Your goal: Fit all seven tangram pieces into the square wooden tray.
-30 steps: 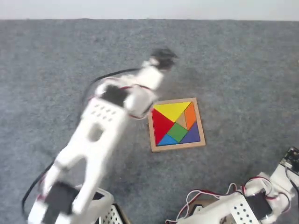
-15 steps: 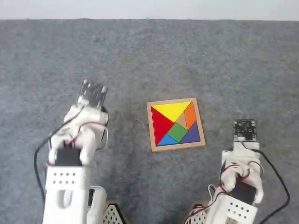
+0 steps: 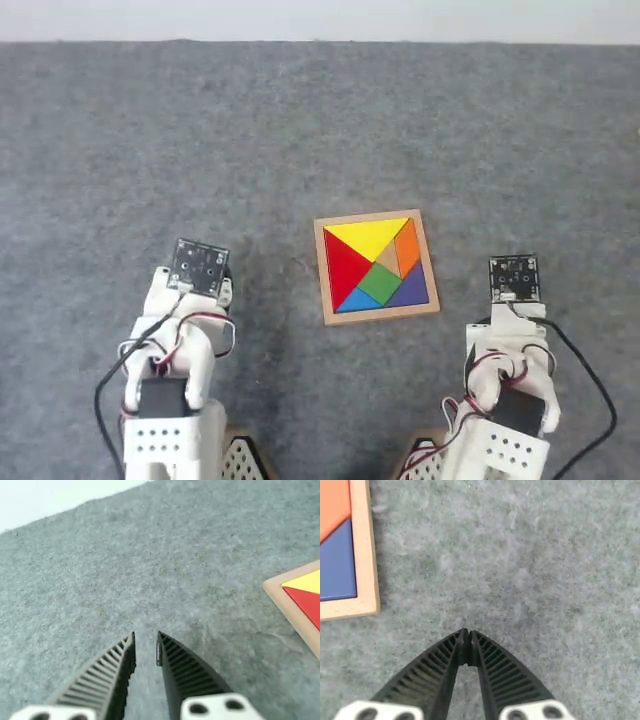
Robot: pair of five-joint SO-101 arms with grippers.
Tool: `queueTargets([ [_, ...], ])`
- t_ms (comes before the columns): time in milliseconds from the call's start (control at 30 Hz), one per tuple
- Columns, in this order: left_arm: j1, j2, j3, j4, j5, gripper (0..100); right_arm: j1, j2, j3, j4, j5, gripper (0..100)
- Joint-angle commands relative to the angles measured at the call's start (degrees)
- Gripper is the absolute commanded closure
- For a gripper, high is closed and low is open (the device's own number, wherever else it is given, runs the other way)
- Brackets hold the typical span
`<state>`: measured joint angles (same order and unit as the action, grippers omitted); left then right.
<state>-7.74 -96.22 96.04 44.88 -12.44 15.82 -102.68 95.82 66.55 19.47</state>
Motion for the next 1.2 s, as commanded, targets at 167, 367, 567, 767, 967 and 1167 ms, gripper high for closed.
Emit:
queueTargets([
  [167, 4.31, -7.56, 0.31, 5.01, 0.97, 94, -0.31, -1.10, 0.53, 0.40, -0.26, 99.0],
  [367, 4.22, -7.30, 0.40, 7.47, 0.88, 94, -0.31, -1.10, 0.53, 0.48, 0.00, 99.1],
  [567, 4.22, -7.30, 0.40, 7.47, 0.53, 94, -0.31, -1.10, 0.53, 0.48, 0.00, 99.1],
  [767, 4.31, -7.38, 0.40, 7.56, 0.53, 94, -0.31, -1.10, 0.53, 0.48, 0.00, 99.1],
  [967, 4.31, -7.56, 0.40, 7.56, 0.53, 94, -0.31, -1.10, 0.53, 0.48, 0.00, 99.1],
  [1167, 4.31, -7.56, 0.40, 7.56, 0.53, 94, -0.31, -1.10, 0.53, 0.48, 0.00, 99.1],
])
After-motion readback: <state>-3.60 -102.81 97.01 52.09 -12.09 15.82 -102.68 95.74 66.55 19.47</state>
